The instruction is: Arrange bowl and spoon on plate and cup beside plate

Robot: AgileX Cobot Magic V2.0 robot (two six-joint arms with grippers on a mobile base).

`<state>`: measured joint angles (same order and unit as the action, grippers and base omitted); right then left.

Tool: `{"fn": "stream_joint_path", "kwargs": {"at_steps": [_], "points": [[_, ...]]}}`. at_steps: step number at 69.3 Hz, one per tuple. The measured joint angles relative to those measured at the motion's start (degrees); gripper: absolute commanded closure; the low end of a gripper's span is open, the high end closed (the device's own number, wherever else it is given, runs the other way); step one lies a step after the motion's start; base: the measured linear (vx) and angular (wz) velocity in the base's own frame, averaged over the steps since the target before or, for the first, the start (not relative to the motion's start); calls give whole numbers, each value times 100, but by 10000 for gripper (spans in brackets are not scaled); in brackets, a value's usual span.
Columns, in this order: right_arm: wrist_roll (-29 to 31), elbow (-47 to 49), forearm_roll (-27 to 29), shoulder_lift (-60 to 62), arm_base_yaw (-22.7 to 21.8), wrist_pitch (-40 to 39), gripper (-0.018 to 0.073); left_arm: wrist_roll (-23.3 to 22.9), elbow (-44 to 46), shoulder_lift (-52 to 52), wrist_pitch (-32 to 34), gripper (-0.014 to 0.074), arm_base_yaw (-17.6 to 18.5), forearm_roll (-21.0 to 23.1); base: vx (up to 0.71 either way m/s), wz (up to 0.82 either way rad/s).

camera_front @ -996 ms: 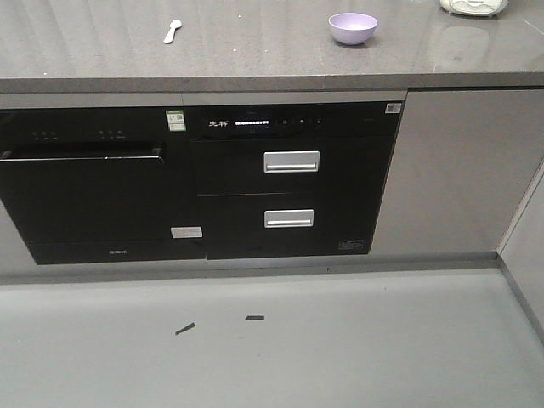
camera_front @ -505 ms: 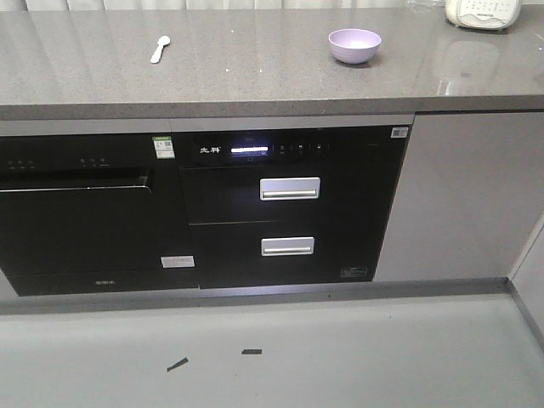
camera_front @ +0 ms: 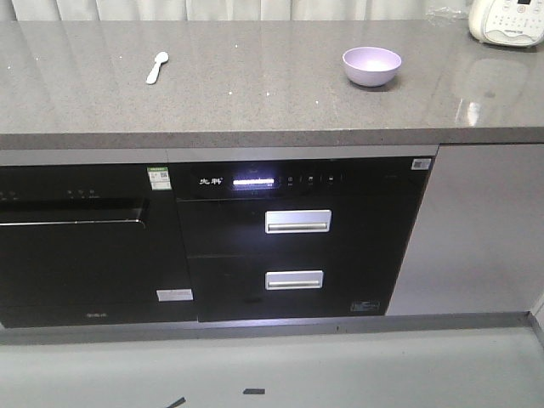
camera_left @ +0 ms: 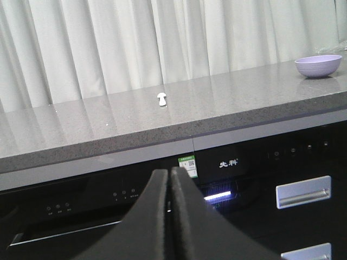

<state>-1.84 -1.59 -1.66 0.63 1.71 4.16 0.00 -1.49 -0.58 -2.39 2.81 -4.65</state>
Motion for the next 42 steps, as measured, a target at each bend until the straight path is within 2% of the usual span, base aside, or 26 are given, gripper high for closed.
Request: {"fn": "stream_joint_path", "kwargs": {"at_steps": [42], "points": [[0,0,0,0,0,0,565,0,0,0,0,603,0,0,24,-2]]}}
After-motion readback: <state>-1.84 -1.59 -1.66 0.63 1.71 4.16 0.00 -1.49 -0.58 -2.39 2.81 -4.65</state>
